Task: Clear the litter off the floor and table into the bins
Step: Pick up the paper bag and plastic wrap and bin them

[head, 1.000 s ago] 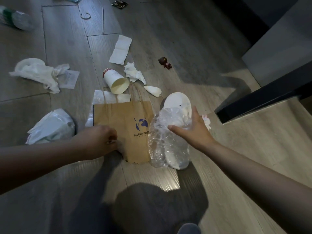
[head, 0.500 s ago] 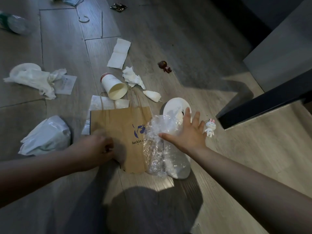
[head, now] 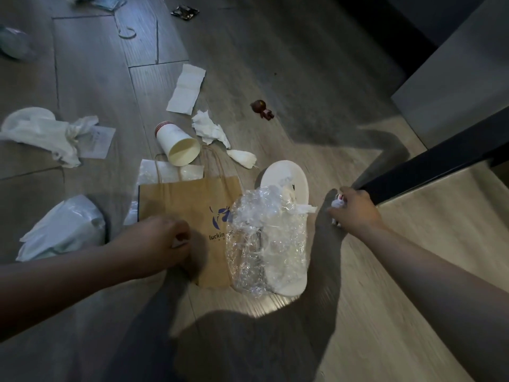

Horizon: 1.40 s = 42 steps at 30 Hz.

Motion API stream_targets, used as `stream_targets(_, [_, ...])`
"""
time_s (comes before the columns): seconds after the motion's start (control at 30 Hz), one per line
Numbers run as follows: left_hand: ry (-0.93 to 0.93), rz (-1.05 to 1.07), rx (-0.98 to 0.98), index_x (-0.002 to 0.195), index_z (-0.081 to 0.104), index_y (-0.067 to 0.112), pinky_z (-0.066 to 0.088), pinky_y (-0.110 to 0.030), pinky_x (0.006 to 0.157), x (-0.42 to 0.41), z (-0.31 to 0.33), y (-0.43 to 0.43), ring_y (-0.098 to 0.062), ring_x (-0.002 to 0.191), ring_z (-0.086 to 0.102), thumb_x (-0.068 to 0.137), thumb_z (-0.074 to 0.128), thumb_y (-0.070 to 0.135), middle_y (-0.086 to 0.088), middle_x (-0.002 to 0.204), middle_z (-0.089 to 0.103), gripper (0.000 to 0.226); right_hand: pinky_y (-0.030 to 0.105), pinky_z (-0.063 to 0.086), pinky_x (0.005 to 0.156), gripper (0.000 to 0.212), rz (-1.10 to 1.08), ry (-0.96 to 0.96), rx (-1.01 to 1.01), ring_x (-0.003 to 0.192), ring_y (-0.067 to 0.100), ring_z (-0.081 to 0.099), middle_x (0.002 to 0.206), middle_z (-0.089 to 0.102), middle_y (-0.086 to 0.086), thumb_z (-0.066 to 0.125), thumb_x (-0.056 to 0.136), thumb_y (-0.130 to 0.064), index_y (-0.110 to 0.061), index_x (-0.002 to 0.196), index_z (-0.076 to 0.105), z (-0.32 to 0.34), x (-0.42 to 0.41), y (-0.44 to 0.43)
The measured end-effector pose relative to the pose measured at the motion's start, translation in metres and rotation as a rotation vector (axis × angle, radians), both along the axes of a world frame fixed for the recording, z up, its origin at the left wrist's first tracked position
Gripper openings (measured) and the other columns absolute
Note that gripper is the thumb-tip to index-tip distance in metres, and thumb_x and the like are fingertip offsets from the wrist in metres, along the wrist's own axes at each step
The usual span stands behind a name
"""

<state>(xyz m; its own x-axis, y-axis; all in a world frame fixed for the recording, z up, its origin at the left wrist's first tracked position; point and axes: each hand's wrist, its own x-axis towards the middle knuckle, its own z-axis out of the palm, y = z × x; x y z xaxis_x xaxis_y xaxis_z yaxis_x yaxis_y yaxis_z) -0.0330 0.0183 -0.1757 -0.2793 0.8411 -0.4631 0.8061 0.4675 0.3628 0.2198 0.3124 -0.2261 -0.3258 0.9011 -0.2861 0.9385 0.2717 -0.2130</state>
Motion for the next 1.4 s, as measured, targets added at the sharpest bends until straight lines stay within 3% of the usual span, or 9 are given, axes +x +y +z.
stream_targets(0.23, [0.018, -0.015, 0.012, 0.099, 0.059, 0.032, 0.049, -0.017, 0.071, 0.002, 0.0, -0.003, 0.0, 0.084, 0.056, 0.091, 0.057, 0.039, 0.013, 0.095, 0.058, 0.011, 0.031, 0.052, 0.068, 0.009, 0.065, 0.012, 0.017, 0.085, 0.023, 0.06, 0.107, 0.058, 0.014, 0.058, 0.085, -0.015, -0.014, 0.093, 0.061, -0.011, -0.007, -0.026])
stream_targets(0.4, [0.026, -0.018, 0.015, 0.096, 0.06, 0.031, 0.05, -0.02, 0.074, 0.002, 0.002, -0.001, -0.002, 0.085, 0.056, 0.09, 0.058, 0.039, 0.012, 0.093, 0.059, 0.01, 0.016, 0.04, 0.048, 0.019, -0.012, 0.281, 0.003, 0.077, 0.011, 0.054, 0.108, 0.054, 0.003, 0.072, 0.077, -0.022, -0.022, 0.092, 0.059, 0.014, -0.007, -0.045])
stream_targets(0.53, [0.009, -0.01, 0.02, 0.098, 0.062, 0.029, 0.052, -0.026, 0.079, 0.003, 0.006, 0.001, -0.004, 0.088, 0.058, 0.089, 0.059, 0.037, 0.011, 0.096, 0.061, 0.013, 0.023, 0.049, 0.066, 0.02, 0.016, 0.667, 0.035, 0.083, 0.005, 0.057, 0.099, 0.059, -0.005, 0.068, 0.071, -0.035, -0.031, 0.089, 0.061, 0.061, -0.017, -0.065])
stream_targets(0.6, [0.002, -0.009, 0.021, 0.097, 0.063, 0.028, 0.053, -0.027, 0.079, 0.003, 0.008, 0.001, -0.006, 0.088, 0.058, 0.09, 0.058, 0.036, 0.01, 0.095, 0.062, 0.012, 0.011, 0.047, 0.066, 0.025, 0.096, 0.751, 0.033, 0.084, 0.001, 0.057, 0.101, 0.057, -0.008, 0.063, 0.068, -0.041, -0.033, 0.092, 0.061, 0.076, -0.025, -0.084])
stream_targets(0.7, [-0.001, -0.005, 0.023, 0.093, 0.062, 0.027, 0.053, -0.028, 0.077, 0.002, 0.009, 0.001, -0.006, 0.086, 0.058, 0.09, 0.058, 0.035, 0.01, 0.093, 0.062, 0.01, 0.003, 0.035, 0.09, 0.04, 0.243, 0.588, 0.008, 0.117, 0.004, 0.048, 0.127, 0.047, 0.001, 0.067, 0.077, -0.031, -0.027, 0.116, 0.059, 0.066, -0.041, -0.108])
stream_targets(0.77, [0.01, -0.002, 0.026, 0.091, 0.061, 0.028, 0.052, -0.027, 0.076, 0.001, 0.01, -0.001, -0.007, 0.085, 0.059, 0.089, 0.058, 0.036, 0.009, 0.092, 0.062, 0.009, 0.036, 0.022, 0.116, 0.073, 0.3, 0.261, -0.085, 0.145, 0.032, 0.012, 0.156, 0.013, 0.011, 0.064, 0.082, -0.048, -0.023, 0.144, 0.035, 0.047, -0.053, -0.115])
stream_targets(0.87, [0.026, -0.002, 0.001, 0.096, 0.06, 0.03, 0.052, -0.025, 0.077, -0.002, 0.011, -0.004, -0.006, 0.087, 0.059, 0.09, 0.057, 0.039, 0.011, 0.095, 0.061, 0.011, 0.063, 0.004, 0.113, 0.116, 0.273, -0.012, -0.181, 0.143, 0.039, -0.022, 0.156, -0.029, 0.007, 0.057, 0.071, -0.078, -0.029, 0.152, -0.01, 0.024, -0.064, -0.113])
stream_targets(1.07, [0.028, 0.031, -0.036, 0.1, 0.062, 0.027, 0.052, -0.022, 0.074, -0.006, 0.012, -0.011, -0.004, 0.084, 0.059, 0.091, 0.055, 0.04, 0.009, 0.095, 0.062, 0.017, 0.066, 0.02, 0.11, 0.134, 0.172, -0.013, -0.242, 0.144, 0.047, -0.007, 0.157, -0.025, 0.012, 0.065, 0.056, -0.082, -0.035, 0.147, -0.021, 0.001, -0.062, -0.102])
stream_targets(1.4, [0.012, 0.041, -0.072, 0.108, 0.061, 0.023, 0.054, -0.029, 0.081, -0.006, 0.008, -0.005, -0.008, 0.09, 0.06, 0.094, 0.053, 0.037, 0.005, 0.102, 0.062, 0.021, 0.053, 0.027, 0.111, 0.124, 0.172, 0.136, -0.176, 0.14, 0.04, 0.018, 0.158, 0.001, 0.007, 0.073, 0.058, -0.068, -0.033, 0.151, -0.001, 0.001, -0.058, -0.096])
